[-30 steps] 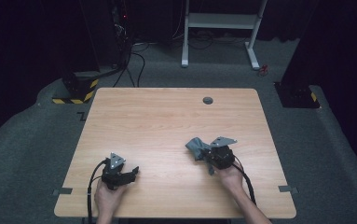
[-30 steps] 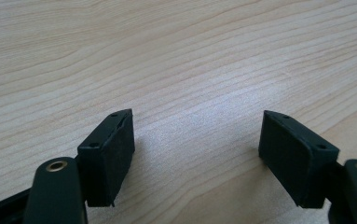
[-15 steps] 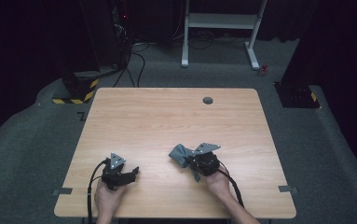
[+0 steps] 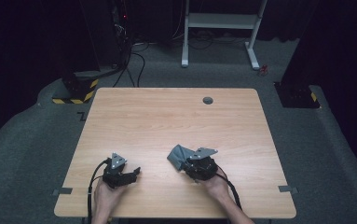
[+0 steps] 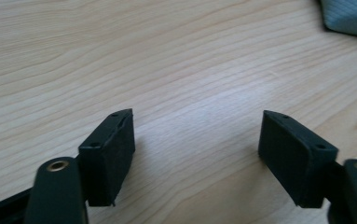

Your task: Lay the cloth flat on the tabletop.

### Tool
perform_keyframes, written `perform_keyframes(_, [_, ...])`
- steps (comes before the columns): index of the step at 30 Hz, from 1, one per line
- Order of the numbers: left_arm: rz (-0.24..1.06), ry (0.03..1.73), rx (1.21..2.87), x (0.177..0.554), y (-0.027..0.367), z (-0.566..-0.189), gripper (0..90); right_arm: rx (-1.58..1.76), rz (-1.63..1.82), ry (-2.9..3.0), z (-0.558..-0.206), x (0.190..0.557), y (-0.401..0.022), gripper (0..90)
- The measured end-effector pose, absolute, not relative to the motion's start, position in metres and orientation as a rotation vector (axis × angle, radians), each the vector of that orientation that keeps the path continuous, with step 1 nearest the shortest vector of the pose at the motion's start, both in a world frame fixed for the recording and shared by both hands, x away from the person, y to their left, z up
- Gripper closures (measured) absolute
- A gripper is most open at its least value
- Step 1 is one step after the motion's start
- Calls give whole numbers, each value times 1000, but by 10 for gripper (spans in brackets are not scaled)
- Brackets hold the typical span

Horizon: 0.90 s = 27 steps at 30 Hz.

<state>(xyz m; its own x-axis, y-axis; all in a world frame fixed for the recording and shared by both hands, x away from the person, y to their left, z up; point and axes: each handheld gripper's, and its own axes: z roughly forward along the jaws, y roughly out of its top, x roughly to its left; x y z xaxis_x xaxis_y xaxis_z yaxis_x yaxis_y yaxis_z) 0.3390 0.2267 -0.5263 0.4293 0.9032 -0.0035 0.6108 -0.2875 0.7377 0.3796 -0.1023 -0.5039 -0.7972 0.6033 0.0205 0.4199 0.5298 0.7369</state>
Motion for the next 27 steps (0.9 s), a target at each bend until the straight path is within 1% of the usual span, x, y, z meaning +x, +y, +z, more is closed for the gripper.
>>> perform_keyframes(3, [522, 1251, 2032, 341, 222, -523, 291, 878, 1187, 2487, -500, 372, -118, 614])
perform_keyframes(8, [483, 1106, 2026, 339, 198, -506, 318, 932, 1251, 2449, -502, 358, -142, 703])
perform_keyframes(12, [429, 1024, 2029, 345, 175, -492, 355, 936, 1232, 2442, -508, 353, -148, 707])
perform_keyframes(17, [391, 944, 2053, 354, 142, -480, 372, 930, 1213, 2451, -513, 351, -148, 715])
perform_keyframes(19, [386, 897, 2076, 358, 127, -475, 390, 922, 1193, 2463, -515, 350, -146, 716])
perform_keyframes(20, [389, 880, 2089, 359, 122, -474, 414, 924, 1174, 2474, -517, 350, -145, 715])
perform_keyframes(24, [411, 819, 2150, 371, 95, -473, 438, 928, 1134, 2484, -523, 351, -141, 708])
perform_keyframes(27, [426, 811, 2208, 379, 80, -476, 461, 914, 1117, 2491, -523, 350, -140, 678])
